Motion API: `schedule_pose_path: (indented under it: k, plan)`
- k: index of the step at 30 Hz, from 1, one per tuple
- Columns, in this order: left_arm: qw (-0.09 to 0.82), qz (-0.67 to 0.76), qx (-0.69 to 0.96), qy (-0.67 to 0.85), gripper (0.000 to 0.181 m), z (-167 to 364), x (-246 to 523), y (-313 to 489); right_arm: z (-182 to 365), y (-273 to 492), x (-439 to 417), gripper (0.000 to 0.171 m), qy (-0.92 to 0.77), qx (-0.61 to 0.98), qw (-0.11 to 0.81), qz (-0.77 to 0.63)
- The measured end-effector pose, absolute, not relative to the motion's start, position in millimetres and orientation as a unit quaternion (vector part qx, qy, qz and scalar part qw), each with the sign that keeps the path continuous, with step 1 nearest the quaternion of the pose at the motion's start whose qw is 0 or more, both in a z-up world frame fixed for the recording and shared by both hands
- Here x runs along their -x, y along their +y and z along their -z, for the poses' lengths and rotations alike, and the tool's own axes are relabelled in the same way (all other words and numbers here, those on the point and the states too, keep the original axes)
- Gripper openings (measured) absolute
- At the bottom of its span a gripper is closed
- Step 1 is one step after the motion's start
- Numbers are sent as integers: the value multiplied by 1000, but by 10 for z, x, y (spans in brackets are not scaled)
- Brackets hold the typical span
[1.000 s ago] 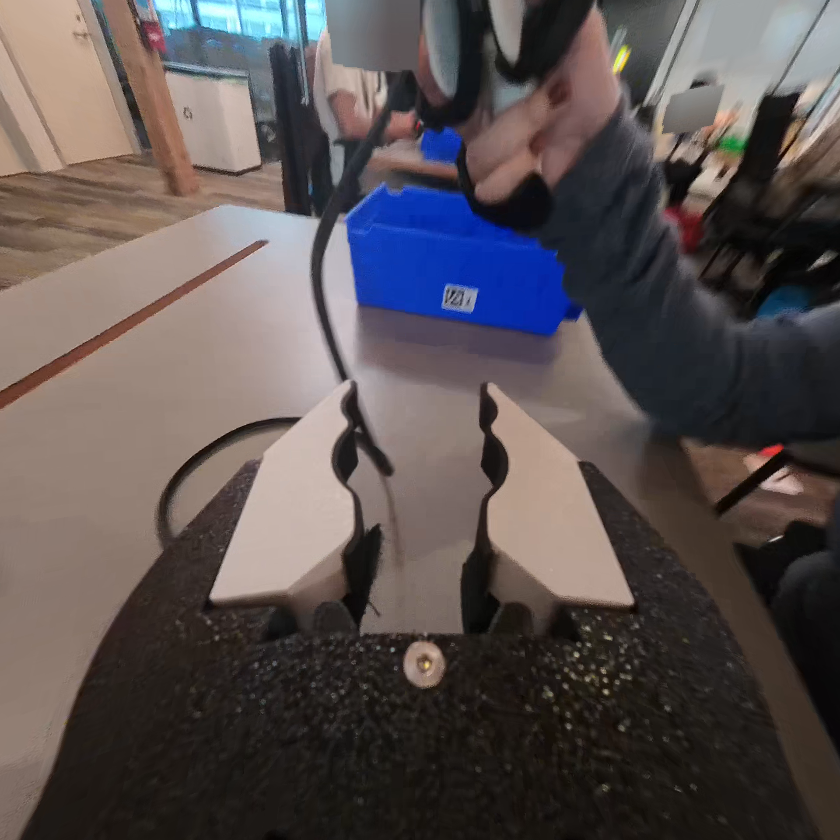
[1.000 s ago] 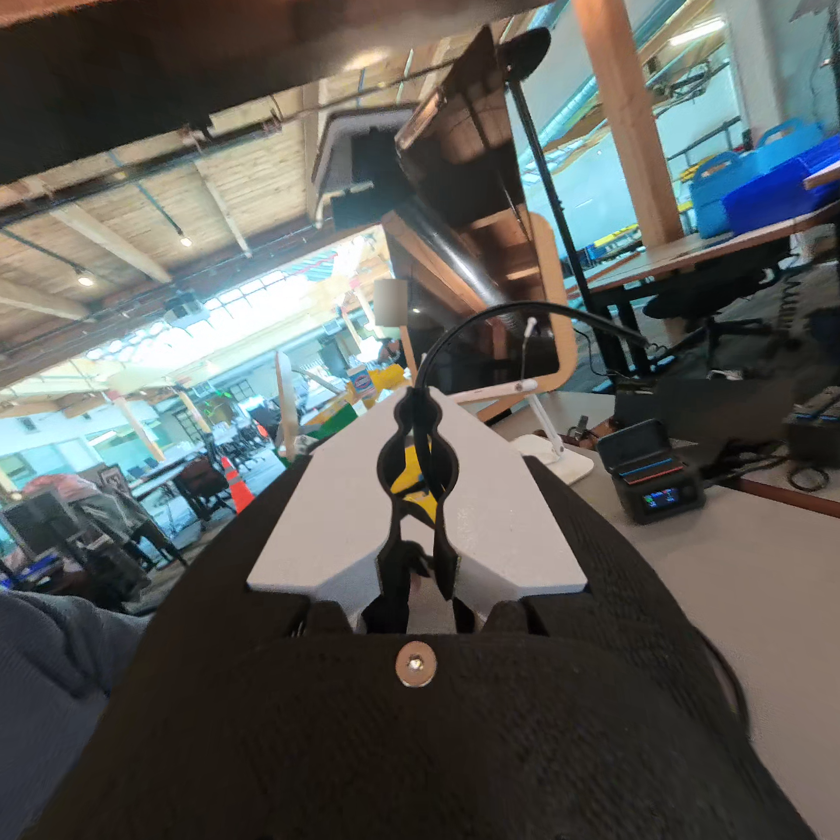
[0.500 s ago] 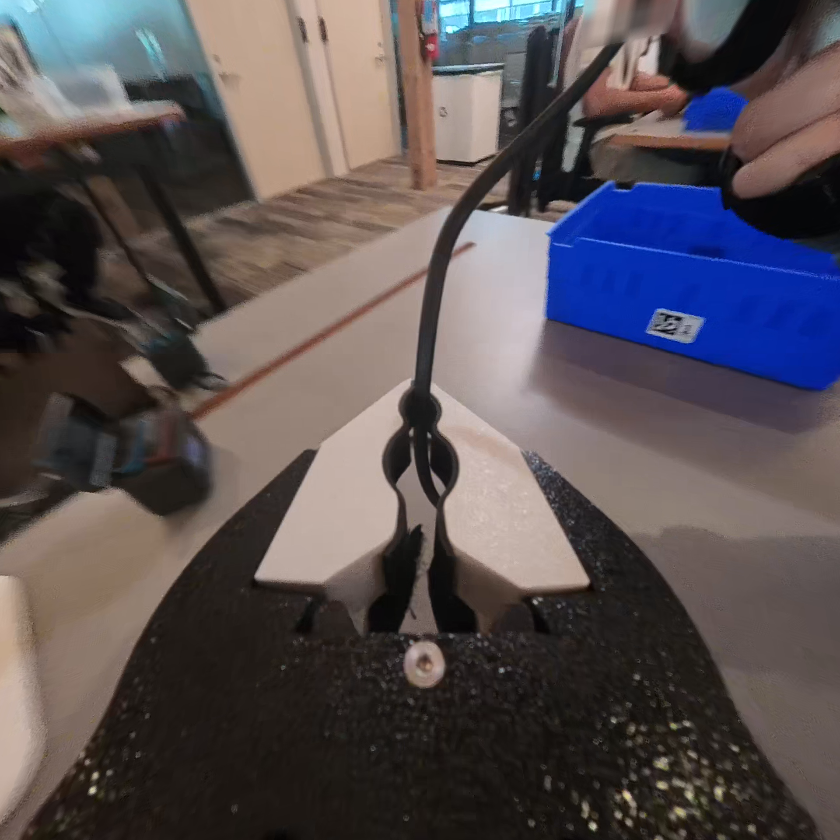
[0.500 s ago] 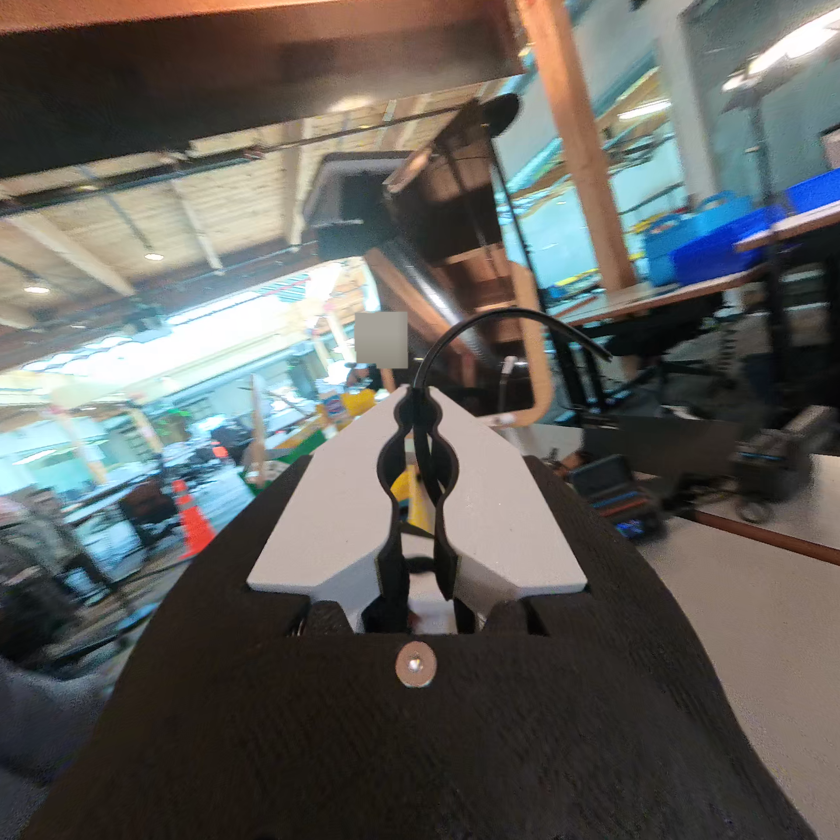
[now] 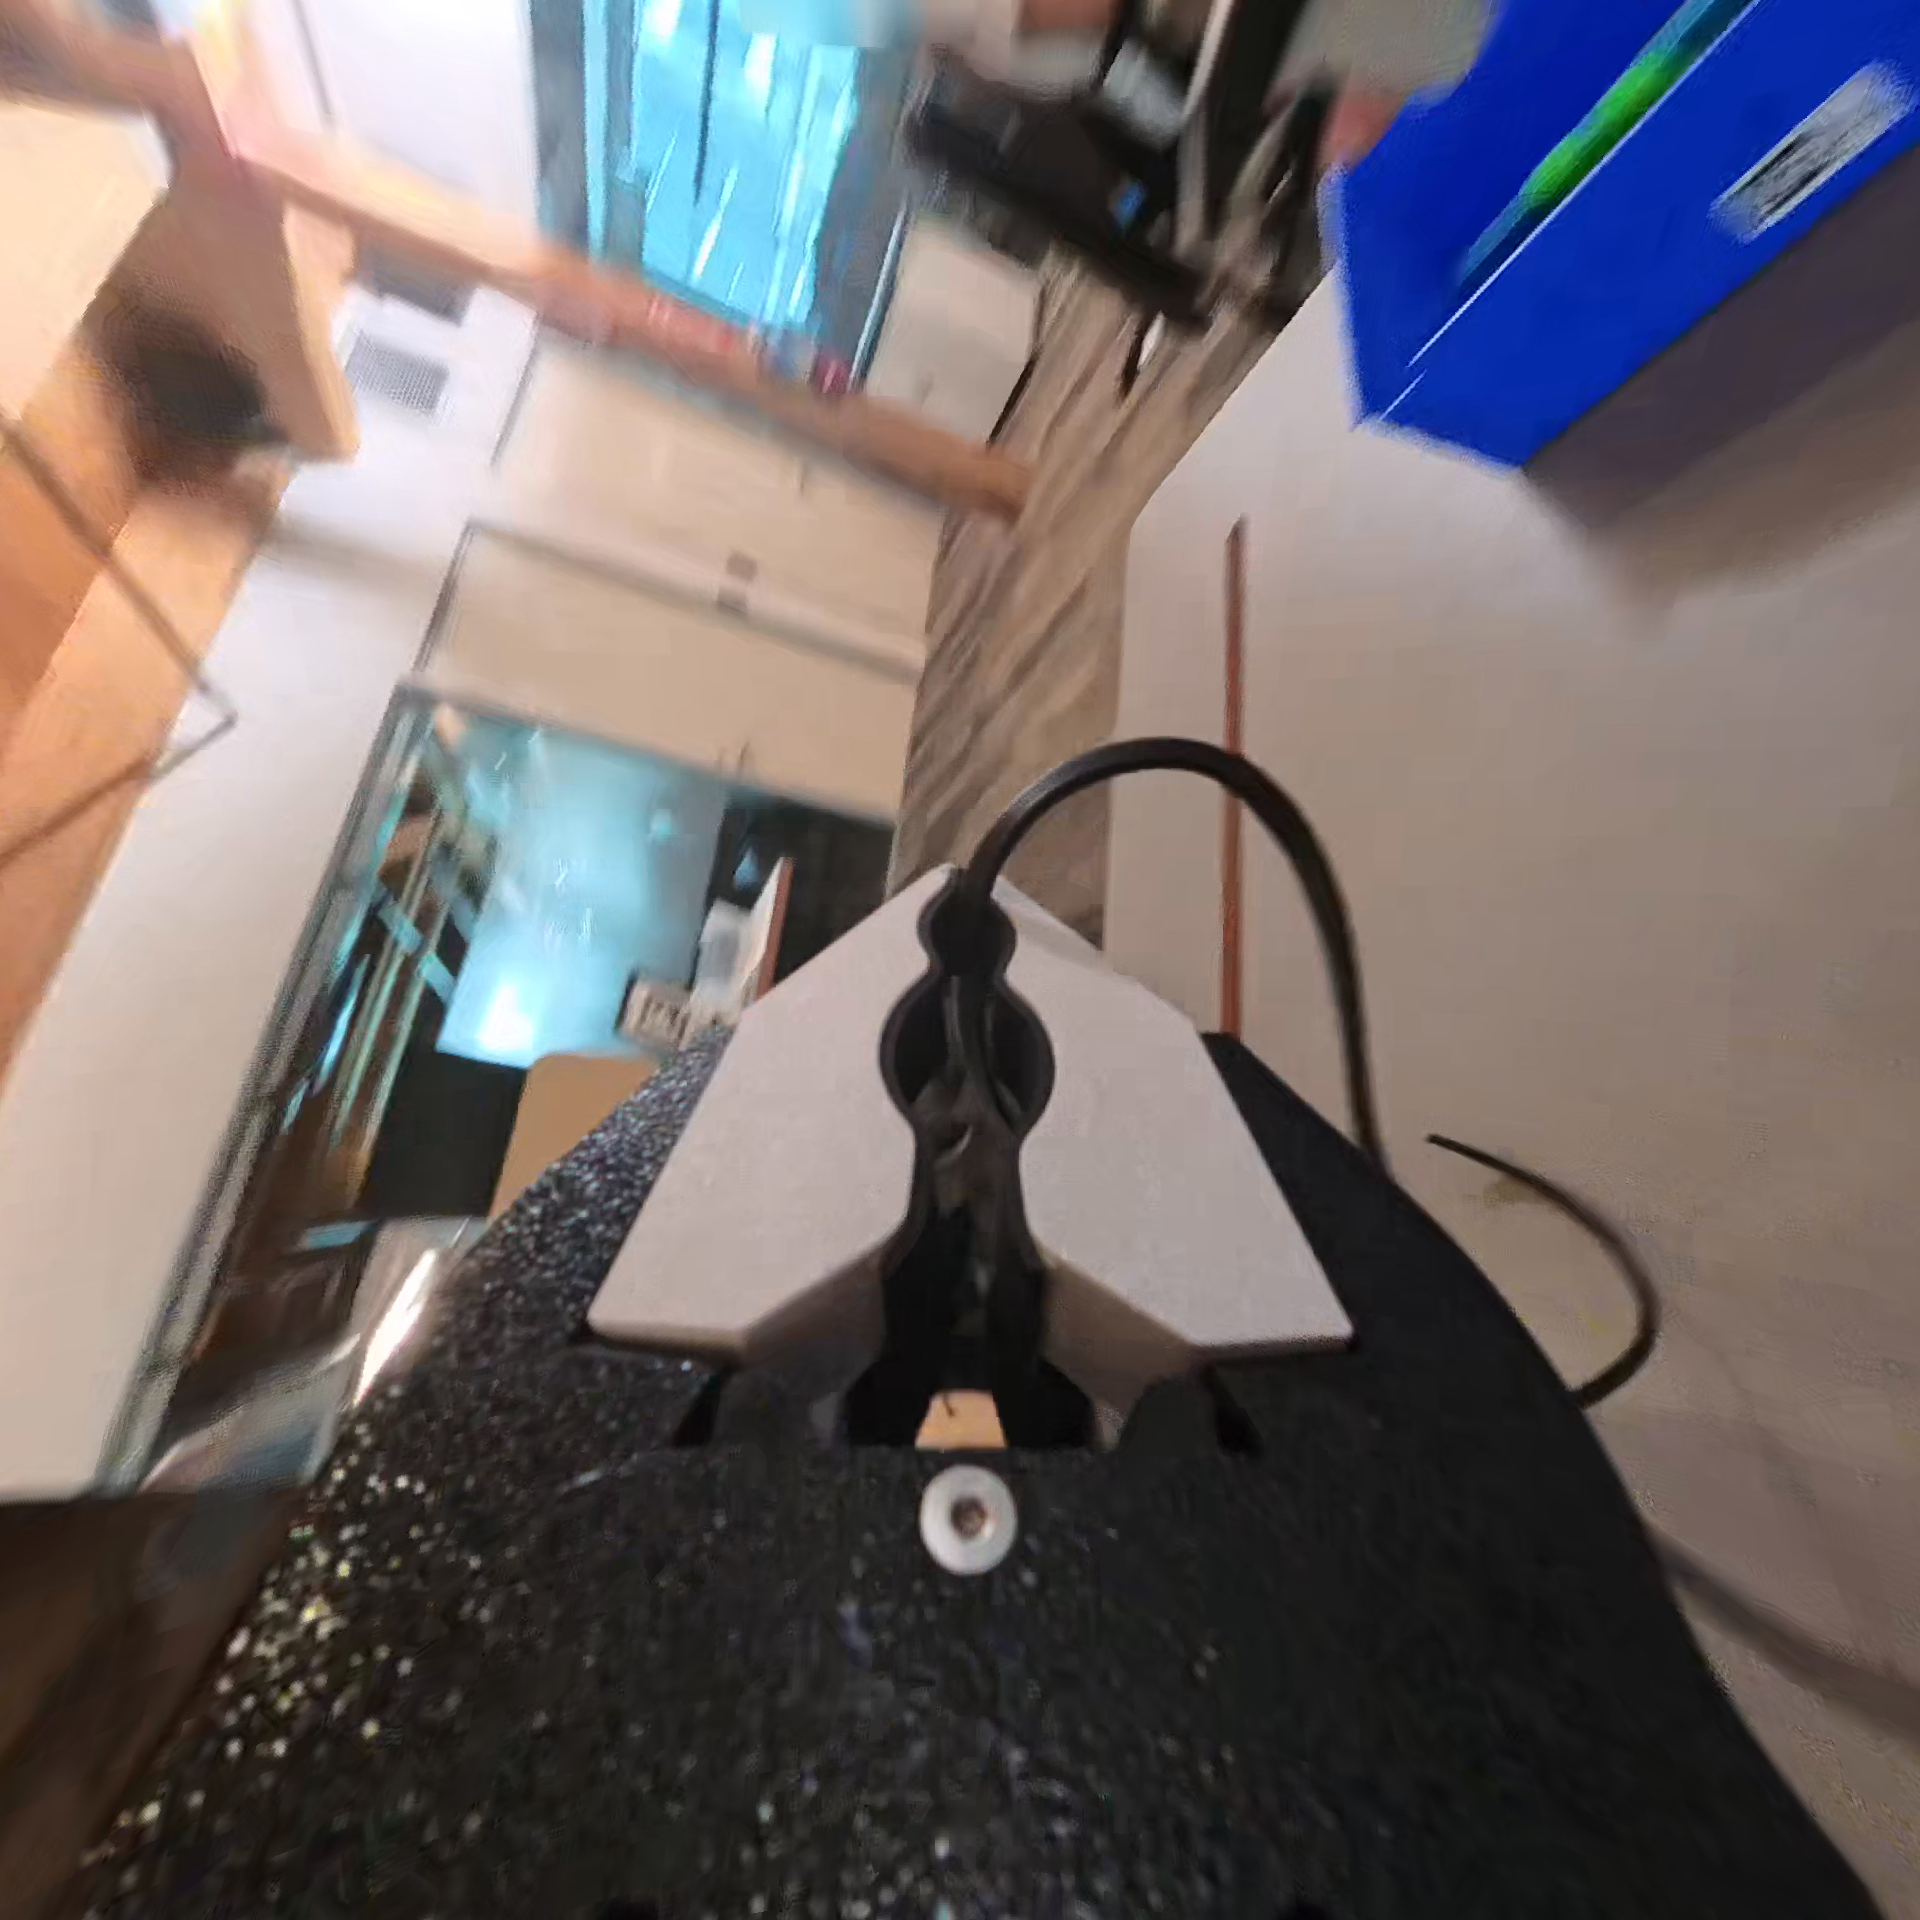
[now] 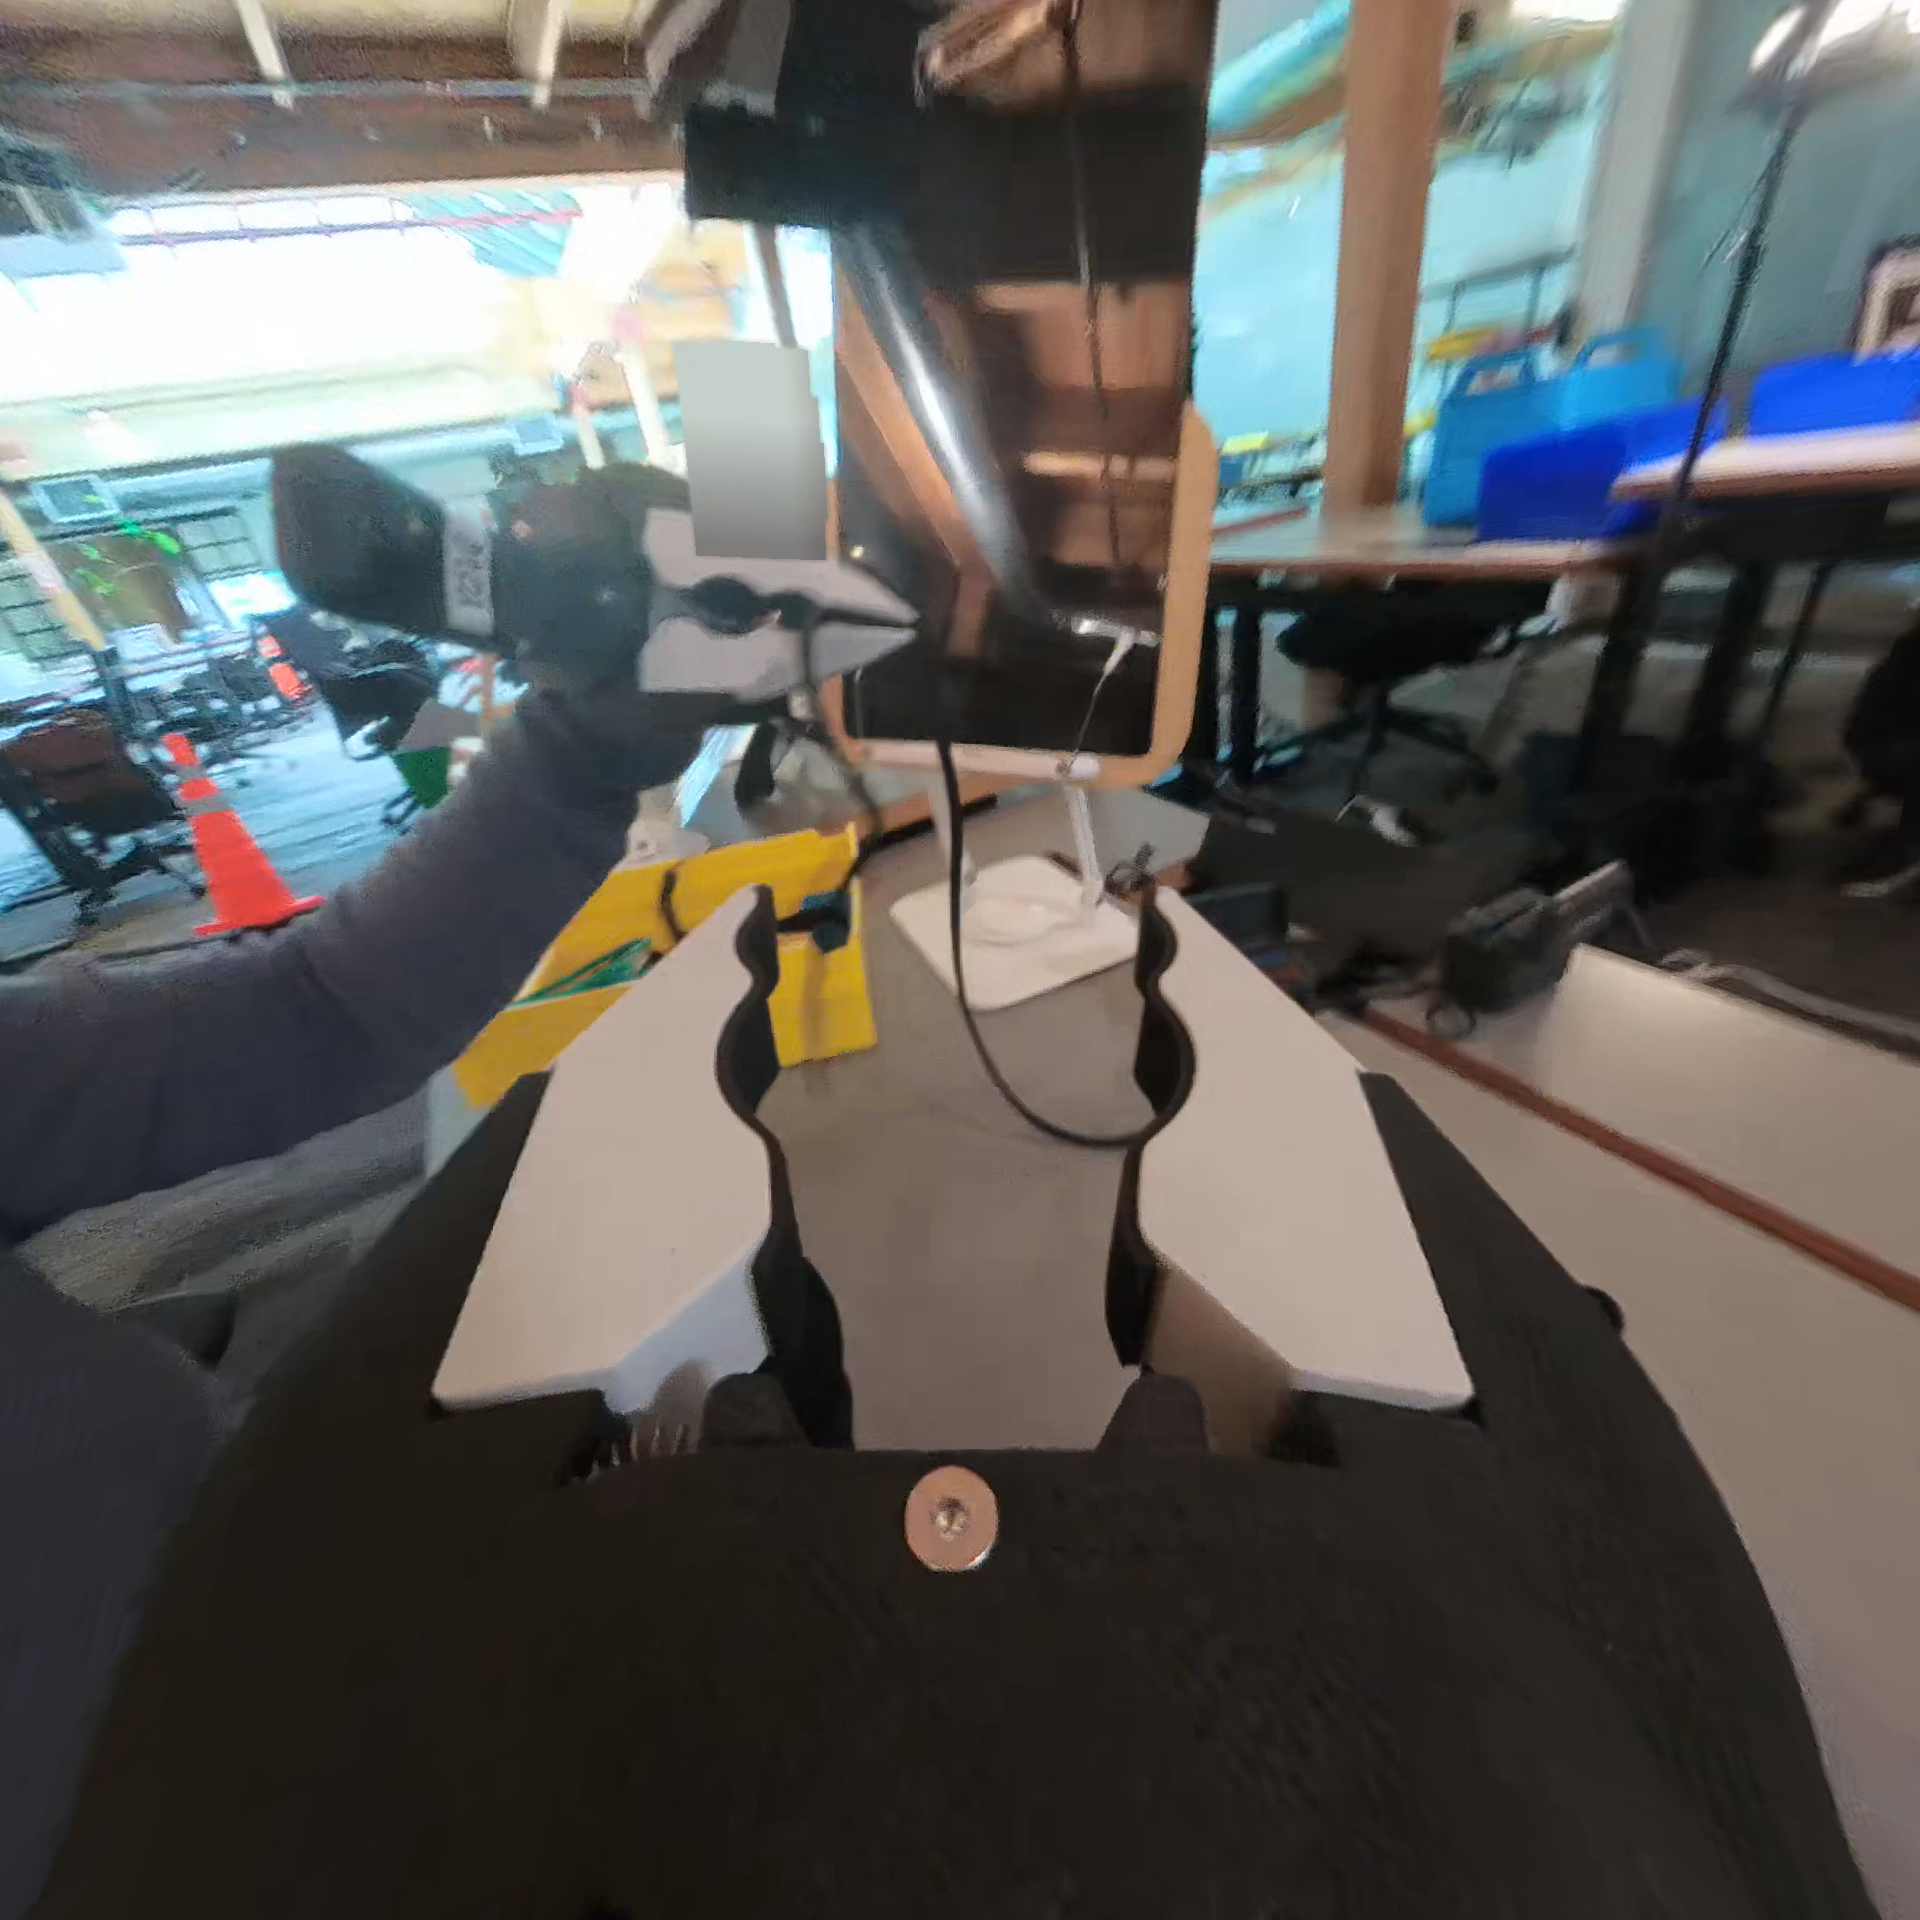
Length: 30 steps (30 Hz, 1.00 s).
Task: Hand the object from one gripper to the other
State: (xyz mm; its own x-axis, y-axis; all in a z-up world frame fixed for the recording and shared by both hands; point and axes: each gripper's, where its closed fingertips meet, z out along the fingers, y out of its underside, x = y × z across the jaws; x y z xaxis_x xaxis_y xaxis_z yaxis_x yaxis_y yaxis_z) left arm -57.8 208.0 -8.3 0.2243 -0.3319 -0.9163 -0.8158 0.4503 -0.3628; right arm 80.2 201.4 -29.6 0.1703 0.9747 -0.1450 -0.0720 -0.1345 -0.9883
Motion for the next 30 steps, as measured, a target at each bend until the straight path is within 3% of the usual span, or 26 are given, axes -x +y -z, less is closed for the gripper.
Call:
schedule_pose_path:
  k: [1,4,13,20,25,27,30]
  plan:
    - [618,-161,478,602,0,69,512,2007,283,2031,-742,64,-409,548,532,-499]
    - [648,-73,447,613,0,-19,336,1803,388,1950,-339,56,-452,515,508,-521]
    - [678,22,412,608,0,-87,88,1448,1076,1804,732,65,-526,529,434,-505]
    - [718,71,388,573,0,-160,147,1145,969,1492,679,22,-561,468,412,-544]
    - [739,64,390,546,0,-125,190,1082,994,1055,646,18,-598,437,308,-598]
    - [744,56,390,539,0,-82,185,1068,1037,1082,675,4,-602,447,317,-581]
    - [747,63,410,519,0,-39,185,1078,1058,1221,685,2,-601,463,353,-548]
